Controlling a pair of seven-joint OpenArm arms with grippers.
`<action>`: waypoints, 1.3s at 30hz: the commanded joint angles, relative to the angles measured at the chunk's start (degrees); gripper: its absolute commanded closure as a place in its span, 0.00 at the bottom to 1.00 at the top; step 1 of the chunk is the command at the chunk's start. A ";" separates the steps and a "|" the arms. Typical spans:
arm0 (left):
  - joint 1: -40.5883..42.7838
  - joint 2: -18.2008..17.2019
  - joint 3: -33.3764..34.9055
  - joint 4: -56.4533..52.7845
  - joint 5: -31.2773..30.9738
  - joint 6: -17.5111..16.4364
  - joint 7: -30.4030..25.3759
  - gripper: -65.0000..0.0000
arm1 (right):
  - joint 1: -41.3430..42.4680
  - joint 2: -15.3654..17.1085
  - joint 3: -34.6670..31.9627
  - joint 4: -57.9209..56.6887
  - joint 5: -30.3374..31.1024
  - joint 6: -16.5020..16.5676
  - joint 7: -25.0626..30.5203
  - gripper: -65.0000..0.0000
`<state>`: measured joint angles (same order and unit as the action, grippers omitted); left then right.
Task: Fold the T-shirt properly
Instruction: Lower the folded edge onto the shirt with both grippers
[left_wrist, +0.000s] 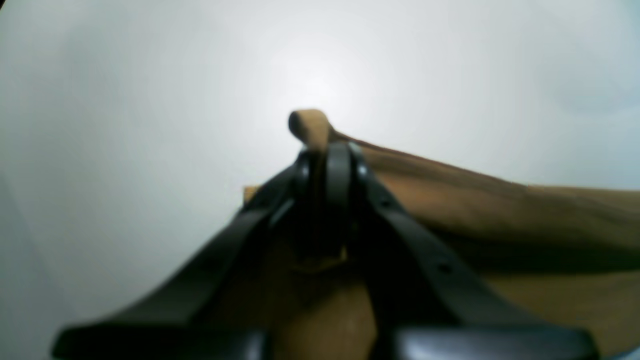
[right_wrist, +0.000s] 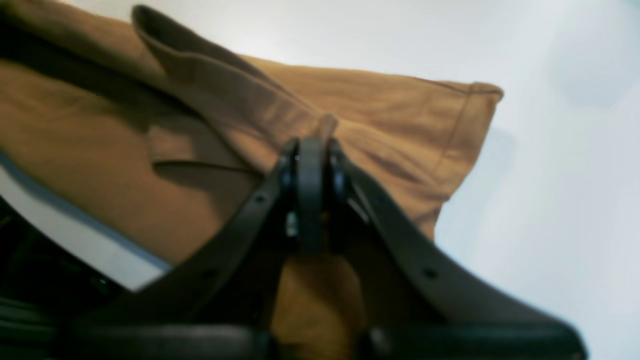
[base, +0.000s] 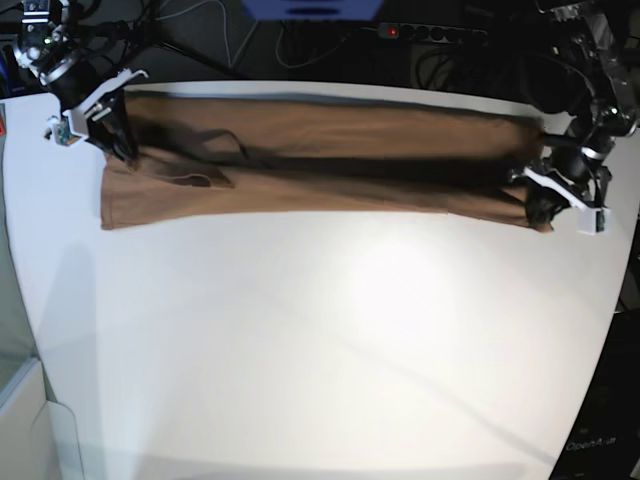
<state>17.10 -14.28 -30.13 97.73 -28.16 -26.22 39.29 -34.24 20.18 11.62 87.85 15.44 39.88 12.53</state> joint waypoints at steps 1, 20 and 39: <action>0.52 -0.79 -0.33 2.00 -0.80 -0.29 -1.44 0.96 | -0.18 0.87 0.65 0.01 0.87 0.12 1.49 1.00; 3.60 -2.02 -0.42 -0.46 -0.28 -0.29 -1.53 0.95 | 0.17 1.13 0.65 -1.30 0.87 0.12 1.40 1.00; 3.86 -1.58 -0.51 -0.55 4.47 -11.98 -0.91 0.95 | 1.05 1.13 0.65 -1.30 0.87 0.12 0.87 1.00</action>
<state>20.97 -15.18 -30.24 96.33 -23.07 -37.78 39.64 -33.01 20.34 11.62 85.78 15.40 39.86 12.05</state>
